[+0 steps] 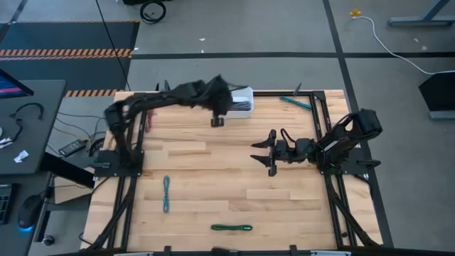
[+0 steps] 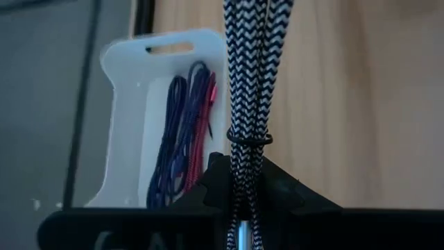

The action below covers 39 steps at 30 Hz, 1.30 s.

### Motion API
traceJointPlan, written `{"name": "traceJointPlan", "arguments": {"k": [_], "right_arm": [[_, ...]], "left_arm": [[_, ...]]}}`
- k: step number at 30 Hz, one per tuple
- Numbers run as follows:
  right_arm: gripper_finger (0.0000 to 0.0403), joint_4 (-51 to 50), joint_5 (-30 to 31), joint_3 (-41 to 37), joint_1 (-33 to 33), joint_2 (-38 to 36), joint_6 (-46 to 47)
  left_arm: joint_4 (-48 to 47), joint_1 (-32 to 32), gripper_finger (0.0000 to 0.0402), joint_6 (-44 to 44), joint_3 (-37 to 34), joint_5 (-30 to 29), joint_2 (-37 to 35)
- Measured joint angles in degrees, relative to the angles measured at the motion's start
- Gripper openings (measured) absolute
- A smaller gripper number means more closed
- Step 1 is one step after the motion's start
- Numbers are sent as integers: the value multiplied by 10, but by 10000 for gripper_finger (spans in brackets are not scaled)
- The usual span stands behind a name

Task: Pick and place USB-C Cables
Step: Put the white charger cable into the white bin

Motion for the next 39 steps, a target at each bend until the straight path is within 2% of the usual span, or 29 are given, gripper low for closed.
{"name": "traceJointPlan", "arguments": {"k": [6,10,16,26,30,39], "right_arm": [[210,-3,73,-34,38,-26,9],[210,-3,92,-37,54,-27,14],[210,-2,94,-33,56,-27,16],[210,3,101,-32,56,-27,16],[210,3,101,-32,56,-27,17],[210,-38,102,-32,56,-27,31]], "left_arm": [[-48,47,43,45,129,24,135],[-71,73,43,69,180,42,193],[-107,104,46,103,201,47,232],[-92,118,57,141,201,58,245],[-84,118,89,160,201,72,245],[-79,122,200,159,201,93,245]]}}
